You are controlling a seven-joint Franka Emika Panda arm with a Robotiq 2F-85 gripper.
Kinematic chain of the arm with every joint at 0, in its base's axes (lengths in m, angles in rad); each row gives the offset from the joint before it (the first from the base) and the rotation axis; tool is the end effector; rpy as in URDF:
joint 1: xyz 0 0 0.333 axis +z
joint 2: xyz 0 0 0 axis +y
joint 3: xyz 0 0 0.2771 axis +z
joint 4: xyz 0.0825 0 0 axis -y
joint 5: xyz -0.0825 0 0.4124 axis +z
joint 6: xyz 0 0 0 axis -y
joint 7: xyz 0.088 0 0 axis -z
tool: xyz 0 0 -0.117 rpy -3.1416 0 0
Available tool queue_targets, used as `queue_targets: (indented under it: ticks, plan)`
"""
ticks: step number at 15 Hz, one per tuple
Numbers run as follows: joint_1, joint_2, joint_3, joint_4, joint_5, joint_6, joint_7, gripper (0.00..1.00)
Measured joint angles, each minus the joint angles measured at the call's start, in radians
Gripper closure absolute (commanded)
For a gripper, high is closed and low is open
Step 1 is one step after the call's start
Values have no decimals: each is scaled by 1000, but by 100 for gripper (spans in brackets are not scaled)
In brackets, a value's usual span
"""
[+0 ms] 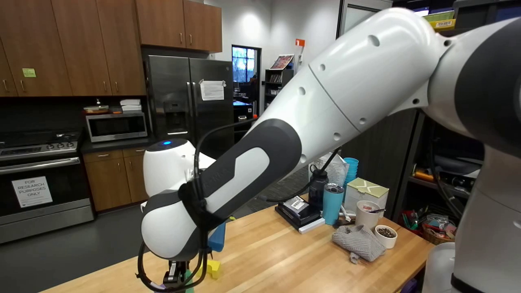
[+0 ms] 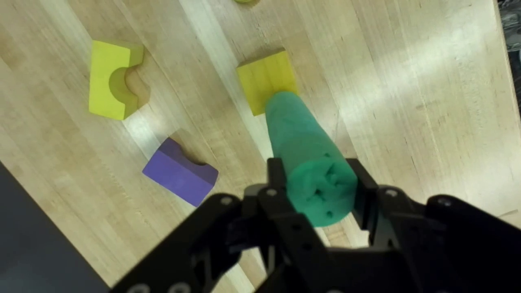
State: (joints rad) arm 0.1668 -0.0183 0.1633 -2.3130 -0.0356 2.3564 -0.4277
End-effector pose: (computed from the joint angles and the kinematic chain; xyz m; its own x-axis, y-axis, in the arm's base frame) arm 0.5074 0.1729 0.2888 0.7079 0.7050 0.0432 0.7031 -0.7091 0.0523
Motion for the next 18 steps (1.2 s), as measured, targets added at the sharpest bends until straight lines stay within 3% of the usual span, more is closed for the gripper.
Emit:
queue_targets:
  ticks: [18]
  plan:
    - [-11, -2, -17, -13, 0, 13, 0, 85]
